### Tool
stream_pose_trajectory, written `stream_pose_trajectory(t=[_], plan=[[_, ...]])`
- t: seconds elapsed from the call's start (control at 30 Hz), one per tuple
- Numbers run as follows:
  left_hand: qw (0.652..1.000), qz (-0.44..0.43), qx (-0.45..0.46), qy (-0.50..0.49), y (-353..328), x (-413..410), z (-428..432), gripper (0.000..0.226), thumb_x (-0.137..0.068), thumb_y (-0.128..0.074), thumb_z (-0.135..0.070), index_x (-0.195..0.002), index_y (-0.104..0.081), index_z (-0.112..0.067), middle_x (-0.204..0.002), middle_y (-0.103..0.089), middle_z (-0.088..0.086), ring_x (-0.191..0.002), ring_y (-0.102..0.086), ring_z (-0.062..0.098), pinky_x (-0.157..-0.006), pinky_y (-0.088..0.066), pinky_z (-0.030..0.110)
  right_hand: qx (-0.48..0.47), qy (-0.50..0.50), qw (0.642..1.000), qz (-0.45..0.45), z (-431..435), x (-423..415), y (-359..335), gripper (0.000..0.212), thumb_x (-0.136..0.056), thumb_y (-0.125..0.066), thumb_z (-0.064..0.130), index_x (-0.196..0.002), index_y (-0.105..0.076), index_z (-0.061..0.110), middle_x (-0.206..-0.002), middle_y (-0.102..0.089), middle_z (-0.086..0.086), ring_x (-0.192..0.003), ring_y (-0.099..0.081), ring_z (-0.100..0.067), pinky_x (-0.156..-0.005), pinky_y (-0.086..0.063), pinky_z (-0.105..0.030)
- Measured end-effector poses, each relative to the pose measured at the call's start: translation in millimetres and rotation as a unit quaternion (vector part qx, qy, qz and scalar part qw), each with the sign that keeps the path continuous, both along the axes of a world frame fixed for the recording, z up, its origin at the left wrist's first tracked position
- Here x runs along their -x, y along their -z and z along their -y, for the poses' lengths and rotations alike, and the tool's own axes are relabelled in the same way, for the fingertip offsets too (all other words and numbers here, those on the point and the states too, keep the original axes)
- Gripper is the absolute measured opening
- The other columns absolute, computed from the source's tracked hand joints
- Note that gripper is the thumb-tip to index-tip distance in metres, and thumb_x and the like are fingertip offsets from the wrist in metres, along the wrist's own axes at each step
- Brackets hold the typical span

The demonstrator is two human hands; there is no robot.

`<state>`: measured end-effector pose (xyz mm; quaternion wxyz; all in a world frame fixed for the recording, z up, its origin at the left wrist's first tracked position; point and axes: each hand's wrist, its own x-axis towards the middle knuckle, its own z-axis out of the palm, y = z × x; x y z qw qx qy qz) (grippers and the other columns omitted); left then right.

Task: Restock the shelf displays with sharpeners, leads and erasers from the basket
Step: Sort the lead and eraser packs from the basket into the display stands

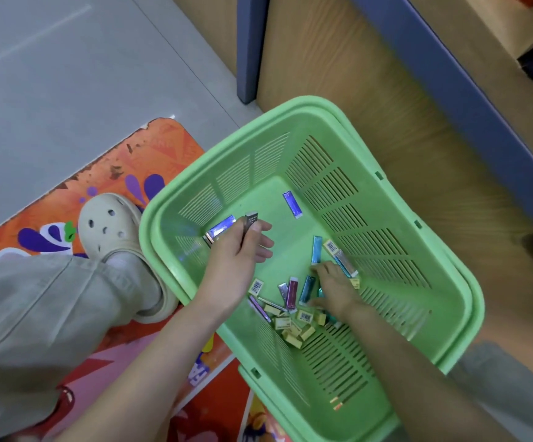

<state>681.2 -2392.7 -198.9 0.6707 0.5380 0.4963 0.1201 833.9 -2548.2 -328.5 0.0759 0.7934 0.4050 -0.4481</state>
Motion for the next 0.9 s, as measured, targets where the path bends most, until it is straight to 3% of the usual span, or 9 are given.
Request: stream_pose_trajectory(t=[0.1, 0.2, 0.37, 0.47, 0.57, 0.7, 0.77, 0.83, 0.9], plan=[[1.000, -0.004, 0.003, 0.001, 1.1, -0.3, 0.7, 0.024, -0.102, -0.036, -0.020, -0.091, -0.057, -0.026, -0.083, -0.062, 0.001, -0.078, -0.062, 0.019, -0.082, -0.052, 0.037, 0.002, 0.051, 0.998, -0.025, -2.3, -0.6, 4.4, 0.067, -0.078, -0.076, 0.021, -0.135, -0.041, 0.014, -0.132, -0.045, -0.004, -0.123, -0.041, -0.019, -0.108, -0.034, -0.034], [1.000, -0.008, 0.007, -0.001, 1.9, -0.2, -0.3, 0.023, -0.102, -0.036, -0.021, -0.091, -0.056, -0.025, -0.083, -0.062, 0.000, -0.079, -0.062, 0.018, -0.082, -0.051, 0.036, -0.003, 0.008, 1.000, -0.012, -6.6, 0.0, 7.8, 0.045, -0.079, -0.075, 0.023, -0.117, -0.051, 0.015, -0.123, -0.051, -0.003, -0.112, -0.044, -0.019, -0.097, -0.039, -0.032], [1.000, -0.012, 0.013, -0.001, 2.0, -2.6, -0.5, 0.025, -0.102, -0.035, -0.019, -0.090, -0.055, -0.025, -0.080, -0.061, -0.001, -0.075, -0.060, 0.016, -0.080, -0.050, 0.033, -0.001, -0.030, 0.998, -0.051, -11.8, 2.5, 10.8, 0.020, -0.084, -0.070, 0.029, -0.091, -0.053, 0.022, -0.110, -0.049, -0.001, -0.110, -0.046, -0.020, -0.088, -0.039, -0.031], [1.000, -0.020, 0.019, 0.010, 3.1, -2.1, 2.4, 0.024, -0.102, -0.035, -0.019, -0.090, -0.055, -0.025, -0.080, -0.060, -0.002, -0.070, -0.060, 0.014, -0.081, -0.050, 0.036, 0.002, -0.020, 0.998, -0.062, -12.0, 12.3, 6.7, 0.021, -0.090, -0.062, 0.032, -0.105, -0.062, 0.017, -0.112, -0.054, -0.006, -0.099, -0.057, -0.026, -0.083, -0.043, -0.031], [0.998, -0.055, 0.025, 0.030, 8.4, -3.1, 3.3, 0.023, -0.103, -0.035, -0.020, -0.094, -0.056, -0.021, -0.083, -0.061, -0.003, -0.067, -0.062, 0.012, -0.081, -0.050, 0.041, -0.061, 0.040, 0.995, -0.071, -29.9, 12.0, -10.8, 0.022, -0.095, -0.055, 0.031, -0.105, -0.061, 0.012, -0.094, -0.066, -0.009, -0.082, -0.063, -0.024, -0.074, -0.050, -0.032], [0.989, -0.110, 0.065, 0.074, 21.5, -7.0, 1.7, 0.017, -0.102, -0.039, -0.020, -0.092, -0.053, -0.020, -0.100, -0.062, 0.011, -0.090, -0.062, 0.029, -0.092, -0.048, 0.046, -0.198, 0.163, 0.949, -0.184, -66.7, 7.8, -63.2, 0.018, -0.100, -0.044, 0.020, -0.098, -0.061, 0.014, -0.075, -0.061, -0.002, -0.068, -0.056, -0.008, -0.064, -0.045, -0.016], [0.985, -0.096, 0.090, 0.114, 21.0, -11.1, 2.6, 0.018, -0.102, -0.038, -0.019, -0.097, -0.055, -0.016, -0.102, -0.063, 0.017, -0.086, -0.061, 0.026, -0.092, -0.049, 0.046, -0.239, 0.233, 0.902, -0.274, -79.0, 8.8, -89.3, 0.014, -0.097, -0.049, 0.010, -0.093, -0.062, 0.011, -0.074, -0.060, -0.004, -0.065, -0.057, -0.008, -0.067, -0.050, -0.018], [0.983, -0.055, 0.102, 0.144, 16.7, -13.9, 2.7, 0.018, -0.103, -0.035, -0.017, -0.103, -0.053, -0.014, -0.093, -0.063, 0.006, -0.075, -0.062, 0.017, -0.081, -0.053, 0.031, -0.261, 0.265, 0.873, -0.316, -87.4, 9.5, -108.6, 0.008, -0.091, -0.057, 0.005, -0.089, -0.061, 0.011, -0.072, -0.061, -0.004, -0.061, -0.060, -0.006, -0.064, -0.053, -0.018], [0.984, -0.024, 0.094, 0.150, 13.5, -13.3, -0.1, 0.018, -0.102, -0.037, -0.013, -0.094, -0.053, -0.016, -0.081, -0.059, 0.001, -0.064, -0.060, 0.013, -0.069, -0.053, 0.023, -0.275, 0.299, 0.852, -0.332, -90.4, 8.3, -116.6, 0.009, -0.088, -0.059, 0.001, -0.092, -0.058, 0.009, -0.075, -0.059, -0.004, -0.059, -0.062, -0.003, -0.062, -0.053, -0.016]])
